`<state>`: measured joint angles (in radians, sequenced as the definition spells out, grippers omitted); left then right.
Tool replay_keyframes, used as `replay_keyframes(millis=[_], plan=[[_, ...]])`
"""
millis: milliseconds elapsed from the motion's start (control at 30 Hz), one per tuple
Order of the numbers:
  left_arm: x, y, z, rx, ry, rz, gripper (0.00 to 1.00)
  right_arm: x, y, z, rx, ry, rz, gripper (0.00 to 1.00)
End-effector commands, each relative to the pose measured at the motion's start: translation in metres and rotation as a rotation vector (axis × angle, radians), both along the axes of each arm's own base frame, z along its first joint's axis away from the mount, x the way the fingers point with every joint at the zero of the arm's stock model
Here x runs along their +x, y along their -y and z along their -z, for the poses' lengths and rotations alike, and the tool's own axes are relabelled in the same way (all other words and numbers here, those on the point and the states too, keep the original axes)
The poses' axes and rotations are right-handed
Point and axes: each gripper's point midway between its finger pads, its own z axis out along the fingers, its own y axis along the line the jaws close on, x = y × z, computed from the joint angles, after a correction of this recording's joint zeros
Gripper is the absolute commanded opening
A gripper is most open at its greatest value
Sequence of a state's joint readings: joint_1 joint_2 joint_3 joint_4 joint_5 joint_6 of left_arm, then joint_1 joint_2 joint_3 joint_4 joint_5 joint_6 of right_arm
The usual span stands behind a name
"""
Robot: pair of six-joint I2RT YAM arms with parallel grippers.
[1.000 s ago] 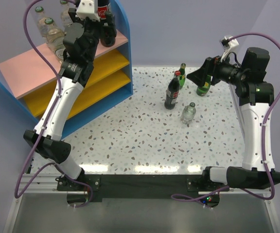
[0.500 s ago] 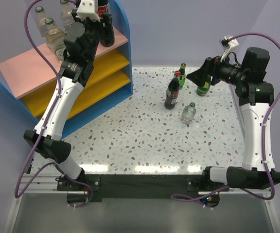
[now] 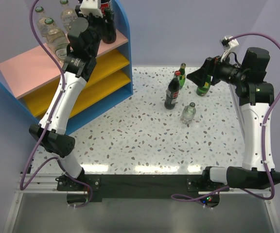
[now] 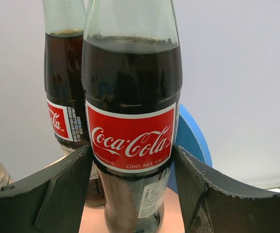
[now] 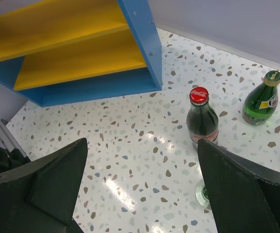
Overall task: Place and organize the beverage onto the shelf
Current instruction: Place the drink on the shelf.
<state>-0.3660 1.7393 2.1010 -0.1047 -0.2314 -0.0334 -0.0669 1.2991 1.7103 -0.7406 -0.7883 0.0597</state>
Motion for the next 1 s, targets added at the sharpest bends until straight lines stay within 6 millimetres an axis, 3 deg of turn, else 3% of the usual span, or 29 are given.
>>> replay_keyframes(millis=[0,133,367,967], plan=[[-0.001,-0.007,-0.017,-0.024,0.042,-0.008,0.68,-0.004,0.000,-0.012,0.009,0.040,-0.007,0.98],[0.001,-0.008,-0.017,-0.026,0.042,-0.007,0.69,-0.003,0.000,-0.011,0.009,0.038,-0.009,0.98],[-0.011,-0.010,-0.029,-0.040,0.062,0.004,0.87,-0.008,-0.004,-0.011,0.005,0.046,-0.046,0.98],[-0.058,-0.018,-0.051,-0.031,0.091,0.048,0.95,-0.017,-0.010,-0.013,0.018,0.060,-0.098,0.98]])
